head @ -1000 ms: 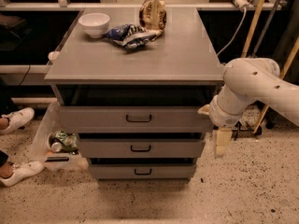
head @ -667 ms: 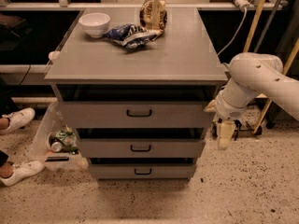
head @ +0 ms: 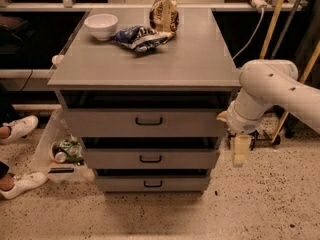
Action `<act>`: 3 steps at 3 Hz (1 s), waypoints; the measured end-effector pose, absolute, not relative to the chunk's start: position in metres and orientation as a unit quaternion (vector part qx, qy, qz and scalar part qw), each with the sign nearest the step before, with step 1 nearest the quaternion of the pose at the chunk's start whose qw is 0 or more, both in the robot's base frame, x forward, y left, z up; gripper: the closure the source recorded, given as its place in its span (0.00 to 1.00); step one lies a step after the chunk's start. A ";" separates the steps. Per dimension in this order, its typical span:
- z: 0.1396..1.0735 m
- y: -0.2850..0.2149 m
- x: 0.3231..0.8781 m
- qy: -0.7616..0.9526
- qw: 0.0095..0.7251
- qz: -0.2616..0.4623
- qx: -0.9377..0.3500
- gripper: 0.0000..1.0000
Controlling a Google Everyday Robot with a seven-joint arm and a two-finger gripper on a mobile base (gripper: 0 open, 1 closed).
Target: Close top drawer
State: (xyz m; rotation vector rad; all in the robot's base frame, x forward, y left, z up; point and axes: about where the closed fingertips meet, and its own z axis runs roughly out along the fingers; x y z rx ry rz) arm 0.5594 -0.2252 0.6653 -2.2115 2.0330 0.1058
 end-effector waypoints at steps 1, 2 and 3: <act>0.697 -0.219 0.517 0.691 0.080 -0.014 -0.718 0.00; 0.742 -0.206 0.469 0.727 0.137 -0.083 -0.667 0.00; 0.768 -0.175 0.410 0.772 0.191 -0.111 -0.596 0.00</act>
Offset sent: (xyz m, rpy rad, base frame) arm -0.3644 -0.0072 0.0527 -0.2969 -0.2793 -0.5069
